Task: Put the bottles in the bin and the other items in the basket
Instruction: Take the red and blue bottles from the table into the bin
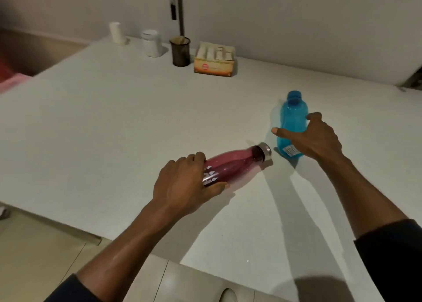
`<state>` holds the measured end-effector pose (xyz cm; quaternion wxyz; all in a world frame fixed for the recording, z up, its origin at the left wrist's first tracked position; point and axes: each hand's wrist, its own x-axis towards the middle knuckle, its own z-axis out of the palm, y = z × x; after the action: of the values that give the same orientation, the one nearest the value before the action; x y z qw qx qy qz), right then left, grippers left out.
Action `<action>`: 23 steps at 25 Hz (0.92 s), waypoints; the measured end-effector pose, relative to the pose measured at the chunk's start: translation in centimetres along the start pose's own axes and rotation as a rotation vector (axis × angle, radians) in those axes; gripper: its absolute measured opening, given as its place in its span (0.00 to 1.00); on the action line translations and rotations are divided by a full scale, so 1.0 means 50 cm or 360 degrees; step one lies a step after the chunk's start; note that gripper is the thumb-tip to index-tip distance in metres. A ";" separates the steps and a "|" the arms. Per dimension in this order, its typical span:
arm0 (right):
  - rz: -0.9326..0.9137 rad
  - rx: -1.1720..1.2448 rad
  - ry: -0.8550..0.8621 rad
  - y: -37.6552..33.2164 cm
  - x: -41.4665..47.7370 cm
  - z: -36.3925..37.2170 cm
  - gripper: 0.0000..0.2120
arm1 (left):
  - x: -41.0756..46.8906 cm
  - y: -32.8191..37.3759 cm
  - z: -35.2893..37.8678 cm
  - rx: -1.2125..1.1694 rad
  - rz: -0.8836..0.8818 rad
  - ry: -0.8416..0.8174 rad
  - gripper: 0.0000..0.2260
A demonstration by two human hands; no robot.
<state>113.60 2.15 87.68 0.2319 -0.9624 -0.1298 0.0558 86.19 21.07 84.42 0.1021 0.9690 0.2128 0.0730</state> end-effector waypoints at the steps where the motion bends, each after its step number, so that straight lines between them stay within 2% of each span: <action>1: 0.0002 -0.0018 -0.0036 -0.001 0.022 0.009 0.59 | -0.009 -0.007 -0.003 -0.0037 -0.0100 0.0029 0.35; 6: -0.0043 -0.0069 -0.0021 -0.002 0.077 0.055 0.59 | -0.056 -0.006 -0.024 -0.0280 -0.0656 0.0184 0.34; 12: -0.0290 0.0260 -0.0009 -0.031 0.050 0.107 0.47 | -0.114 0.016 -0.037 -0.0813 -0.1220 0.0313 0.36; 16: -0.0558 0.0544 -0.0139 -0.104 -0.023 0.131 0.43 | -0.169 0.006 -0.052 -0.1045 -0.1471 0.0477 0.40; 23: -0.0872 0.1045 -0.0605 -0.231 -0.229 0.148 0.38 | -0.308 -0.049 -0.069 -0.1340 -0.1761 0.0953 0.33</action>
<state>98.81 12.09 86.99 0.5023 -0.7411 -0.3949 0.2060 70.70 17.26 85.71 0.4232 0.5387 0.6409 0.3463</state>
